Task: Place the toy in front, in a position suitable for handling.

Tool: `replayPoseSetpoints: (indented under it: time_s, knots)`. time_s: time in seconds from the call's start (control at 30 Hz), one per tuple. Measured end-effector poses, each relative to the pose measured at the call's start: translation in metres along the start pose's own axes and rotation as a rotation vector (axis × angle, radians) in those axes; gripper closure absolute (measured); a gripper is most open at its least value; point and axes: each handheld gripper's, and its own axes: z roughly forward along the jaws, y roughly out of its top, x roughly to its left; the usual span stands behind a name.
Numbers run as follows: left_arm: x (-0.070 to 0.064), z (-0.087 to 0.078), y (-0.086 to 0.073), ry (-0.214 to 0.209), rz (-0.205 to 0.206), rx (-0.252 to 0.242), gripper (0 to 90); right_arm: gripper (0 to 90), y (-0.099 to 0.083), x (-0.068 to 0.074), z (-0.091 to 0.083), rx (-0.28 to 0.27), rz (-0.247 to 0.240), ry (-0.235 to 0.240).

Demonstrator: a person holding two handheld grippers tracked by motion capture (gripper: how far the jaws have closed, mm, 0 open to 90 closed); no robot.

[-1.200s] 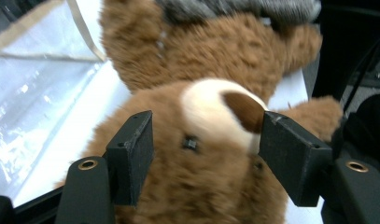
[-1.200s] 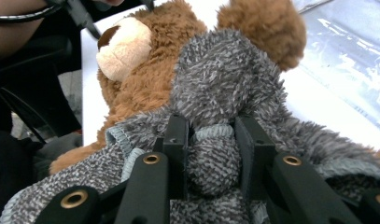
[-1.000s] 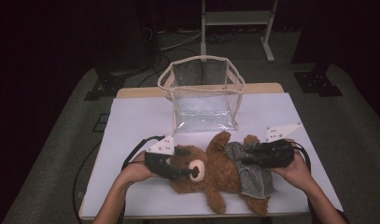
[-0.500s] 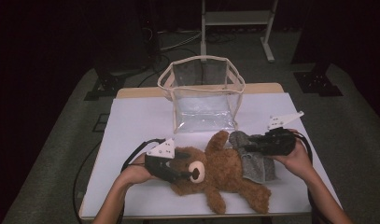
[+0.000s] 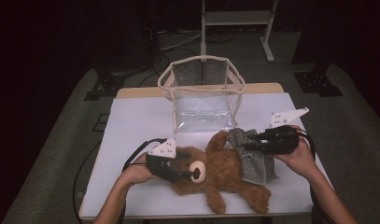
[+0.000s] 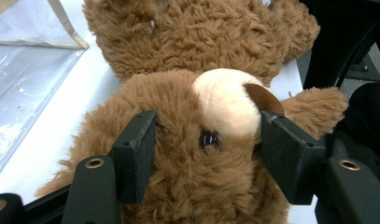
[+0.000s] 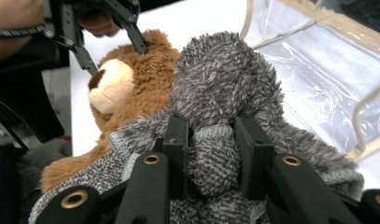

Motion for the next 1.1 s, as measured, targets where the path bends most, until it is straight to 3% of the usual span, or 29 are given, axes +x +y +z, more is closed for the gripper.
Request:
replayPoseSetpoints:
  time_s: [0.1, 0.23, 0.33, 0.47, 0.57, 0.67, 0.83, 0.97, 1.1]
  knots:
    - [0.0, -0.001, 0.0, 0.0, 0.006, 0.004, 38.2, 67.8, 0.0, -0.01, 0.013, 0.03, 0.022, 0.005]
    - [0.001, -0.001, -0.001, 0.0, 0.002, -0.004, 38.3, 68.0, -0.017, -0.03, 0.02, 0.037, 0.108, 0.01]
    - [0.002, -0.001, -0.001, -0.002, -0.004, -0.009, 38.3, 67.9, -0.032, -0.04, 0.014, 0.029, 0.149, -0.004]
    - [0.001, 0.0, -0.001, 0.0, -0.001, -0.004, 38.3, 67.9, -0.048, -0.046, -0.002, 0.045, 0.174, -0.068]
    - [0.002, 0.0, 0.0, -0.001, 0.0, -0.003, 38.2, 67.9, -0.053, -0.045, -0.018, 0.033, 0.185, -0.104]
    - [0.002, 0.0, 0.0, -0.002, 0.004, 0.001, 38.2, 67.9, -0.049, -0.038, -0.027, 0.019, 0.161, -0.117]
    - [0.002, 0.0, 0.0, 0.002, -0.003, -0.004, 38.0, 67.8, -0.043, -0.032, -0.018, 0.049, 0.122, -0.123]
    - [0.003, -0.001, -0.002, 0.002, -0.008, -0.01, 37.9, 67.8, -0.054, -0.036, -0.011, 0.071, 0.146, -0.123]
    - [0.004, 0.0, -0.001, -0.002, -0.011, -0.015, 37.9, 67.9, -0.059, -0.032, -0.019, 0.016, 0.175, -0.104]
